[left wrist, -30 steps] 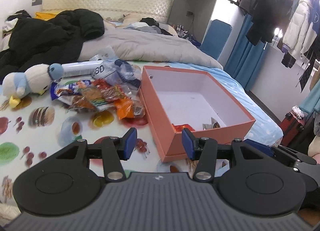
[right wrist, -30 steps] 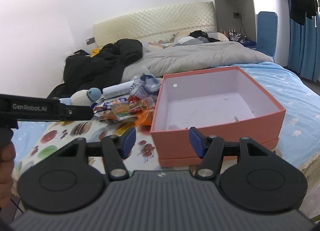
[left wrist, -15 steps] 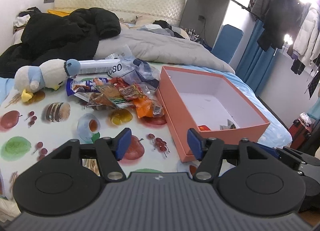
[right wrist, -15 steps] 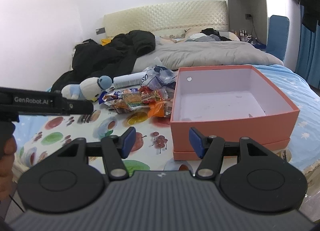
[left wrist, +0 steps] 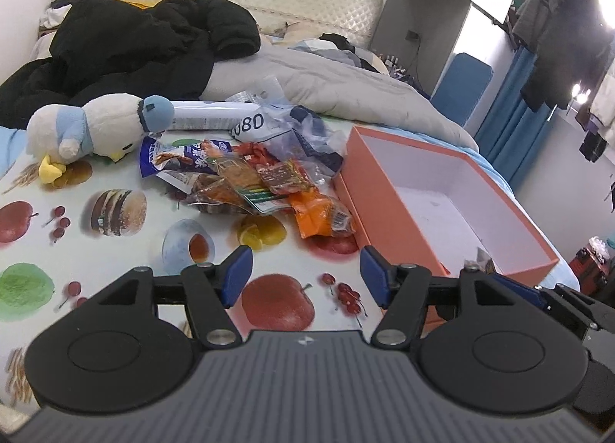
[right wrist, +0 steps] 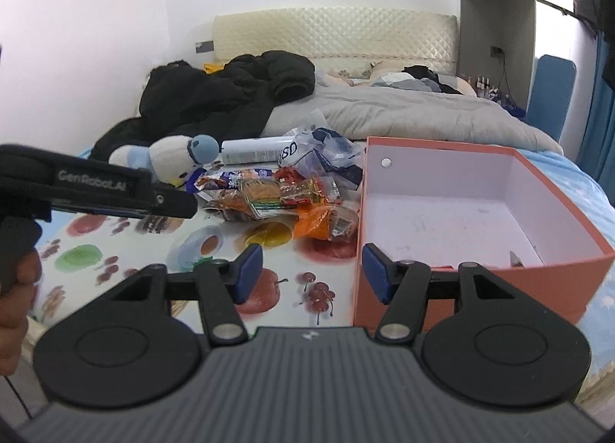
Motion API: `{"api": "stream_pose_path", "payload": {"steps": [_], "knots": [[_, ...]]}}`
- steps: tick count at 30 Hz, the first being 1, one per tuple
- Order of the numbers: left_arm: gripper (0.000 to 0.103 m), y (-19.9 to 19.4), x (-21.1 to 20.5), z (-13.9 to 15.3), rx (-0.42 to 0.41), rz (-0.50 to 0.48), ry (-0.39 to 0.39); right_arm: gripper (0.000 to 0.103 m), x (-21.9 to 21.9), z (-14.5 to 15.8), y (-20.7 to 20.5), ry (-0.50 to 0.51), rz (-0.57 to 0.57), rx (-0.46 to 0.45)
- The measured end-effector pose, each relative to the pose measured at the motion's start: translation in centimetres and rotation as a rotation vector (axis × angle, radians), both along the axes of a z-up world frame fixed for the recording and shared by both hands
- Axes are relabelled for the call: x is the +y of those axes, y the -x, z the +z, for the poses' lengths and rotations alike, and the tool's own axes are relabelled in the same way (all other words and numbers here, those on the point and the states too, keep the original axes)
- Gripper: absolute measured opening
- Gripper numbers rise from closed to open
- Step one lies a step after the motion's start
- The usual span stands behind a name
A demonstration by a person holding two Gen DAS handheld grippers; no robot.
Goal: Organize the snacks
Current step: 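Lift both tools out of the box and move back toward the snack pile, then grasp a brown snack bag with the left tool while the right tool grasps an orange packet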
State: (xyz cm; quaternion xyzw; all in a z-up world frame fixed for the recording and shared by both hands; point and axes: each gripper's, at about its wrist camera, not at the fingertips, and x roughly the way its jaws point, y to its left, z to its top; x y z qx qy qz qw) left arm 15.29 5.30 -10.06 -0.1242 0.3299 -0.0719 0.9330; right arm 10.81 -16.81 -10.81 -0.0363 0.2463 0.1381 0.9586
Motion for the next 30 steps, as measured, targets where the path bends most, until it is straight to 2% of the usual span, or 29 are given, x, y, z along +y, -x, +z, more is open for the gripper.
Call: {"api": "stream_pose_path", "payload": {"steps": [5, 14, 26, 30], "knots": [[0.067, -1.8, 1.4, -1.4, 0.002, 0.026, 0.022, 0.054, 2.1, -0.8, -1.1, 0.044, 0.012, -0.023], [0.067, -5.7, 4.5, -4.5, 0.016, 0.096, 0.117, 0.042, 5.7, -3.3, -3.8, 0.158, 0.022, -0.026], [0.066, -13.2, 7.7, -9.7, 0.098, 0.17, 0.22, 0.041, 9.3, -8.5, -10.6, 0.34, -0.003, -0.007], [0.066, -15.1, 9.0, -10.9, 0.086, 0.2, 0.252, 0.042, 10.0, -10.3, -12.9, 0.405, -0.004, -0.022]]}}
